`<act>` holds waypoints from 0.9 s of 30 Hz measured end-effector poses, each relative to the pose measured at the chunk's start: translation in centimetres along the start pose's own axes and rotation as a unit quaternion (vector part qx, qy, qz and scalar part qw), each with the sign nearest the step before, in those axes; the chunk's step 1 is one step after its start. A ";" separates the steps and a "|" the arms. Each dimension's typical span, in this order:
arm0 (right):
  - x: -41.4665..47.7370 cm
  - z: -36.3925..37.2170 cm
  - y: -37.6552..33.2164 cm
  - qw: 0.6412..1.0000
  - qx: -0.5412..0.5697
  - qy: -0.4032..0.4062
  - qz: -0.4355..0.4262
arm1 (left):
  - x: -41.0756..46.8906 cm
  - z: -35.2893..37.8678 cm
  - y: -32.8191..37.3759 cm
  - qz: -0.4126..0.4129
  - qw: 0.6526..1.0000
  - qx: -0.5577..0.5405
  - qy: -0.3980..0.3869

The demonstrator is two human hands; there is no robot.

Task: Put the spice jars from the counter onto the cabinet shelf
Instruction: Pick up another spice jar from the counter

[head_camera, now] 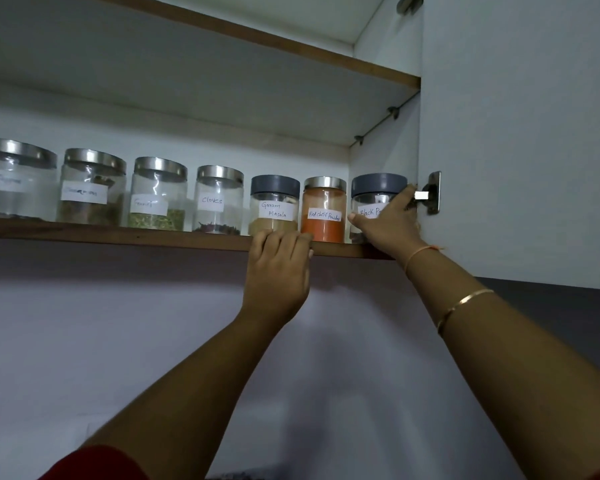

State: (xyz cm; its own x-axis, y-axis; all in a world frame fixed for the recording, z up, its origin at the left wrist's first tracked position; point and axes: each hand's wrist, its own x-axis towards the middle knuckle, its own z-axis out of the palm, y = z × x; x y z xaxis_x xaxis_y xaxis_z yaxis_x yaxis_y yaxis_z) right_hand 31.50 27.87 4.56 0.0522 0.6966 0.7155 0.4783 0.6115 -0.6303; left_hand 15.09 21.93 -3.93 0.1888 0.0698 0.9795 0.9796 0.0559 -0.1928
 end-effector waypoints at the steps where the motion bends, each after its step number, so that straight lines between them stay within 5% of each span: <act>1: 0.4 0.1 0.1 1.000 -0.005 -0.015 -0.002 | 0.0 0.3 -0.1 0.004 1.000 0.007 0.012; 13: 3.7 1.9 0.5 0.994 -0.007 -0.083 0.068 | -0.2 1.9 -0.5 0.029 0.992 0.072 0.096; 27: 4.9 2.8 1.5 0.991 -0.022 -0.110 0.069 | -0.1 1.6 -0.3 0.017 0.995 0.069 0.077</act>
State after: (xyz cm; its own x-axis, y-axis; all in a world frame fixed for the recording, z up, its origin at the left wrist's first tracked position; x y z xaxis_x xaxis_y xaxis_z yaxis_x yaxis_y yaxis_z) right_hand 30.00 33.25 6.31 -0.0699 0.8406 0.5371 0.5171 0.4910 -0.7011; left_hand 14.63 23.47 -4.09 0.2409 -0.0778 0.9674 0.9557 0.1930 -0.2224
